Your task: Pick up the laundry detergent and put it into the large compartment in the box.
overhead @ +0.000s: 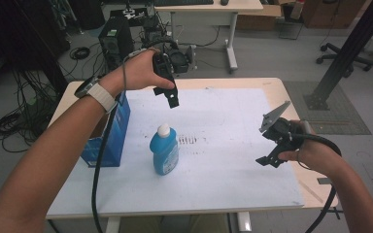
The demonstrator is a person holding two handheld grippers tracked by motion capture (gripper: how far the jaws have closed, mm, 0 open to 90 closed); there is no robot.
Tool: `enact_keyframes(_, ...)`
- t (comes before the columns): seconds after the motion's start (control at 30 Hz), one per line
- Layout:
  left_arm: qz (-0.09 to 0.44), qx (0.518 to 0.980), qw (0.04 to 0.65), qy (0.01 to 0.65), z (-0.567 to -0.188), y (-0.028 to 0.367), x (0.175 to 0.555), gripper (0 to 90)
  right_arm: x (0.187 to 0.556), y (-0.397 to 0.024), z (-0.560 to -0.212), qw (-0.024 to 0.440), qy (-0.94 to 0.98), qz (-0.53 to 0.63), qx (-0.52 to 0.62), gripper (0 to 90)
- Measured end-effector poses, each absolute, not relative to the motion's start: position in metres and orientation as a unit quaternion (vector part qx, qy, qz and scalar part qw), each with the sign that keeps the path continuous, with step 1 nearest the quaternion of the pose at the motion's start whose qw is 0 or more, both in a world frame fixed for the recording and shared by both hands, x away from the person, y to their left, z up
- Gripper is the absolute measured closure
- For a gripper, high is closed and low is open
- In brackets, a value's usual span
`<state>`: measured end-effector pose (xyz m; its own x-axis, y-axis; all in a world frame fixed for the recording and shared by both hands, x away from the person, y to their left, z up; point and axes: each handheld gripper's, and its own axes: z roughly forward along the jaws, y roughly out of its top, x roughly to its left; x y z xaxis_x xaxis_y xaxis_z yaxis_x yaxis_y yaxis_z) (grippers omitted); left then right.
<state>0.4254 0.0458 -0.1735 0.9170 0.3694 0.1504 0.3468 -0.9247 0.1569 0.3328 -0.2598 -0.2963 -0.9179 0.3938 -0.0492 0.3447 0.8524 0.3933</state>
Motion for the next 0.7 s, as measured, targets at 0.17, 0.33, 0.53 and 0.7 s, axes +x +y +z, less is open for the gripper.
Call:
enact_keyframes(0.17,0.081,0.971,0.068,0.213,-0.17,0.045,0.419,10.7,0.335,-0.26,-0.299,0.064,0.961,0.193,0.188,8.9)
enact_keyframes(0.33,0.064,0.965,0.074,0.245,-0.171,0.046,0.411,11.6,0.337,-0.26,-0.299,0.066,0.961,0.197,0.184,8.9)
enact_keyframes(0.53,0.061,0.959,0.084,0.264,-0.169,0.045,0.403,11.6,0.337,-0.259,-0.299,0.065,0.962,0.195,0.181,8.7)
enact_keyframes(0.7,0.06,0.95,0.095,0.291,-0.168,0.046,0.397,10.9,0.337,-0.259,-0.298,0.068,0.961,0.196,0.181,8.6)
